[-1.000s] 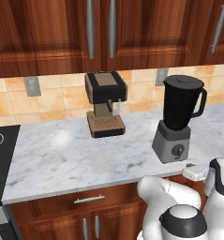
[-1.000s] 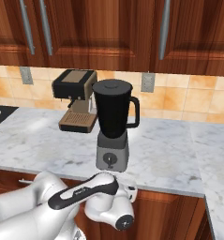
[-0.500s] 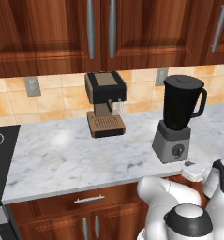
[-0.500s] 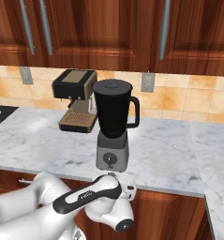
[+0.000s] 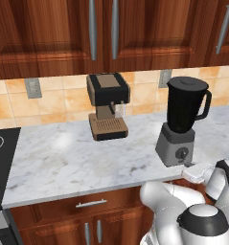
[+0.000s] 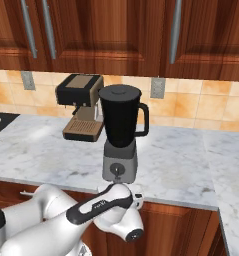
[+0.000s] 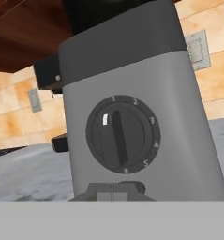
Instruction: Grab the limes from the fridge, place them in the blender, close the lid, and turn on the blender to create a marinade.
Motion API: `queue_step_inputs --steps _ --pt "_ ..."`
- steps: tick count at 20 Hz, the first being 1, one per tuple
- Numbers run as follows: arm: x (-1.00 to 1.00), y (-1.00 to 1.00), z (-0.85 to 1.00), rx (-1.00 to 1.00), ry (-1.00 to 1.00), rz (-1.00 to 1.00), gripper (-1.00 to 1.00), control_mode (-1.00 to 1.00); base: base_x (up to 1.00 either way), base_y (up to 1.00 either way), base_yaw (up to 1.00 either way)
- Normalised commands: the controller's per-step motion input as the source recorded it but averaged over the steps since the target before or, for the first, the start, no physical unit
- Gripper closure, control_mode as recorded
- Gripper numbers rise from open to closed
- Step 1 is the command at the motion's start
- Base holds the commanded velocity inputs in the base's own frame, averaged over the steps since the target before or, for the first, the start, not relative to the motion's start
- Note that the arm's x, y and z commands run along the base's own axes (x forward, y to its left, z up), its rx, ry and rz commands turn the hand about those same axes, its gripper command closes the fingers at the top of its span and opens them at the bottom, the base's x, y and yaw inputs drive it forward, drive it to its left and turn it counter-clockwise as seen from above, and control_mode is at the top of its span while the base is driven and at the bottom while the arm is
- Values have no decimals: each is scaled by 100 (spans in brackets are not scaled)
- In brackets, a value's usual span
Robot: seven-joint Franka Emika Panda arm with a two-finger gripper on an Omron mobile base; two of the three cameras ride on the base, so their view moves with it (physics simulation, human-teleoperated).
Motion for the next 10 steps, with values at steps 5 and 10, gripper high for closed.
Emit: queue_step_inputs --steps 5,10 --pt "17 25 -1 -3 0 -3 100 -100 0 0 0" --pt "15 19 -9 -5 0 -5 100 -100 0 0 0"
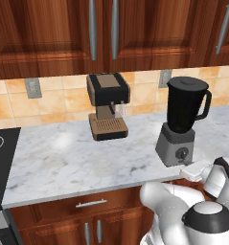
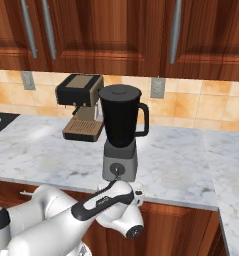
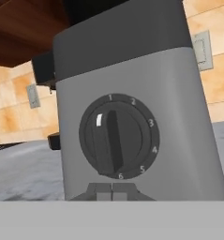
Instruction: Grab the limes from the fridge, place them in the blender, close the lid, and turn on the blender to create a marinade.
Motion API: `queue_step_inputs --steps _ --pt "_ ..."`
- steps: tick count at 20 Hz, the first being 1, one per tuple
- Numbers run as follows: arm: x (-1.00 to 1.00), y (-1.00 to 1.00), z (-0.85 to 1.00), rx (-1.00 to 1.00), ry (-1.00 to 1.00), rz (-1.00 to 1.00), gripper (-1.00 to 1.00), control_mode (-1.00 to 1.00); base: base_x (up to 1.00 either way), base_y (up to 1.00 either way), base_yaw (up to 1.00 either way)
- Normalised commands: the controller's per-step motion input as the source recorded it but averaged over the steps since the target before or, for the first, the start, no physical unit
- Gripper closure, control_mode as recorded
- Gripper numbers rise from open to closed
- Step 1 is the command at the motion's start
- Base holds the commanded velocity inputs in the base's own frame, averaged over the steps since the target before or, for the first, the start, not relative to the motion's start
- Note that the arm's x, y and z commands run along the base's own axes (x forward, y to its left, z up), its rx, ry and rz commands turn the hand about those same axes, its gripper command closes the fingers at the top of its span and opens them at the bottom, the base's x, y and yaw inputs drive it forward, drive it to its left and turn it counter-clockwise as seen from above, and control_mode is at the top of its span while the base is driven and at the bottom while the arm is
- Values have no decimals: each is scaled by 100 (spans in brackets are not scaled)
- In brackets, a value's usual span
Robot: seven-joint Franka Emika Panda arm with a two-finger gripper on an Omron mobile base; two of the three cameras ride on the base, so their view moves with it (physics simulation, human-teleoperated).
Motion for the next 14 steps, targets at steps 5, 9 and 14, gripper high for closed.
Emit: queue_step_inputs --steps 5,9,14 --pt "6 21 -23 -11 0 -7 100 -100 0 0 0" --pt "11 26 -19 -10 0 -6 100 -100 0 0 0" --pt "22 33 -8 -6 0 -3 100 -100 0 0 0"
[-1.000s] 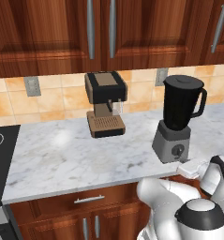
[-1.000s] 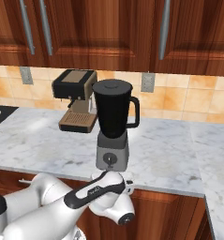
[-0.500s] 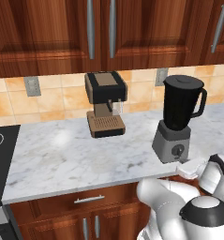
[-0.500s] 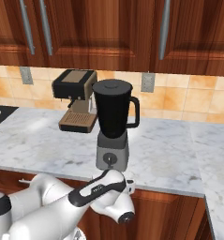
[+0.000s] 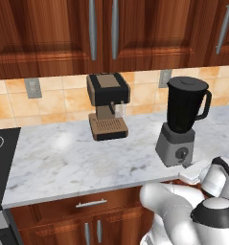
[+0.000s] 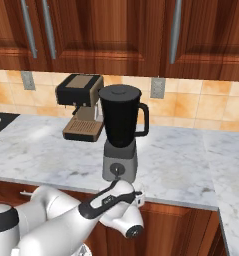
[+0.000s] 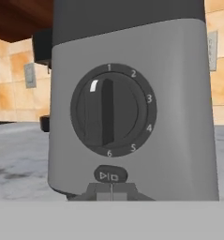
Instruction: Grab the limes from the fridge, place them in the blender, close the lid, and turn on the blender to create a marinade.
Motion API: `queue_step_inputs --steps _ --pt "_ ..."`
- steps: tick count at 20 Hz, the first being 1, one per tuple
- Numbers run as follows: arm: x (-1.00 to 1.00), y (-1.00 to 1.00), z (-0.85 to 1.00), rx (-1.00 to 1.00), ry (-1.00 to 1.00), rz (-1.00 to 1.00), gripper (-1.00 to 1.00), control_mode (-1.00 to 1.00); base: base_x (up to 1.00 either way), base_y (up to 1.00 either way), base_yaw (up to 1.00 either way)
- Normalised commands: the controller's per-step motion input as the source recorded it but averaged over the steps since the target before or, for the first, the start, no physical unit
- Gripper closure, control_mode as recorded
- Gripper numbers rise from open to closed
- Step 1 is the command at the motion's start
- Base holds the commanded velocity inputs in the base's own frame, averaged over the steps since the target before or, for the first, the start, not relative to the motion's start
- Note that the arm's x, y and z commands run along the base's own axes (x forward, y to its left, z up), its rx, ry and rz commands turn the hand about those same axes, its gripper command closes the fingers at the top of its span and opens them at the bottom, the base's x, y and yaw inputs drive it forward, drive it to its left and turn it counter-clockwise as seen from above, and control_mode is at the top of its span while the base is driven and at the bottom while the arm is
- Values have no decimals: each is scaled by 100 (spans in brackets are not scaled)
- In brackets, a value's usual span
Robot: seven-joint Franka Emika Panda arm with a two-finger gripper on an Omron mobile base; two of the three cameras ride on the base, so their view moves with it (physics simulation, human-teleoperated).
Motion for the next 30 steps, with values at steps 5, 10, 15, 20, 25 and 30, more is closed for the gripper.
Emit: queue_step_inputs --steps 5,10,15,20,25,30 --pt "26 41 -2 -3 0 -3 100 -100 0 0 0" --pt "26 40 -5 -2 0 -4 100 -100 0 0 0" --pt "14 34 -12 -3 0 -5 100 -100 0 0 0" --pt "5 18 -3 -1 0 -3 100 -100 0 0 0" --pt "-11 0 0 0 0 0 100 -100 0 0 0" --pt "-20 0 0 0 0 0 100 -100 0 0 0"
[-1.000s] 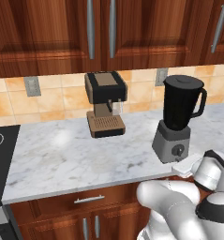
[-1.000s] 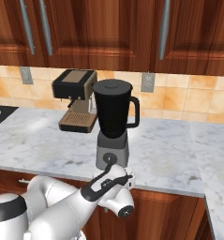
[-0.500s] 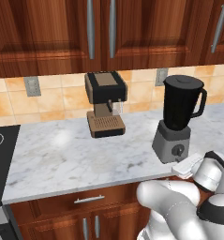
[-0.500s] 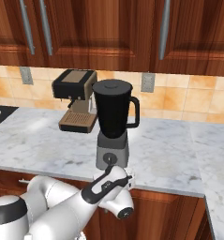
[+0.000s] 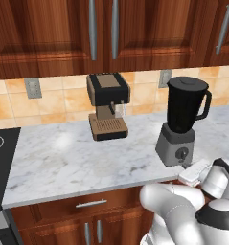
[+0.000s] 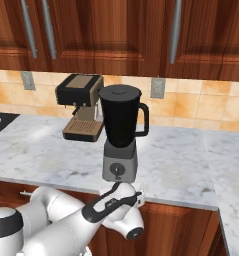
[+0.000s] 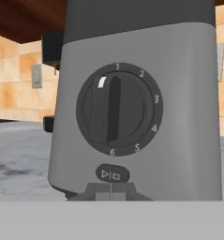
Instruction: Grab the limes from the fridge, place them in the blender, close the lid, and turn on the blender to create a marinade.
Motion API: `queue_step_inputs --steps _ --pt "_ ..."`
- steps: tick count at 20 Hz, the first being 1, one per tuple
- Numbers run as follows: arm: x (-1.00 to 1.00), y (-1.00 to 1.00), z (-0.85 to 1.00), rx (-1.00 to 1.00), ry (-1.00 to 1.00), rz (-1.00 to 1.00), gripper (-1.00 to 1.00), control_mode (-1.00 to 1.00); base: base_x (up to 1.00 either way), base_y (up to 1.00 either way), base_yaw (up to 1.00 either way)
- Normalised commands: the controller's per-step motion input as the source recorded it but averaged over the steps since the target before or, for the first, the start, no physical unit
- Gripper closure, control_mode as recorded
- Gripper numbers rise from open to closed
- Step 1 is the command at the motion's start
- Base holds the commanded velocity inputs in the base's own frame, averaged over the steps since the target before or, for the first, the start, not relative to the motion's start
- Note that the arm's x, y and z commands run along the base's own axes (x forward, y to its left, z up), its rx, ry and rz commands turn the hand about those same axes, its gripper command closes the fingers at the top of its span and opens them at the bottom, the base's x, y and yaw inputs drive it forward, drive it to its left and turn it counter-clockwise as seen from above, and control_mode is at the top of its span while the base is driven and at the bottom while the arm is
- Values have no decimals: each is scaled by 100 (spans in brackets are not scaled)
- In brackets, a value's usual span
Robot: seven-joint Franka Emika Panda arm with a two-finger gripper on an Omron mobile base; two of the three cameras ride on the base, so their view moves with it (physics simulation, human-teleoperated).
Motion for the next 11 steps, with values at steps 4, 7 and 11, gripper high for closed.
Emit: queue_step_inputs --steps 4,7,11 --pt "-2 0 0 0 0 0 100 -100 0 0 0" --pt "0 0 2 0 0 0 100 -100 0 0 0" --pt "-1 0 7 0 -2 0 100 -100 0 0 0"
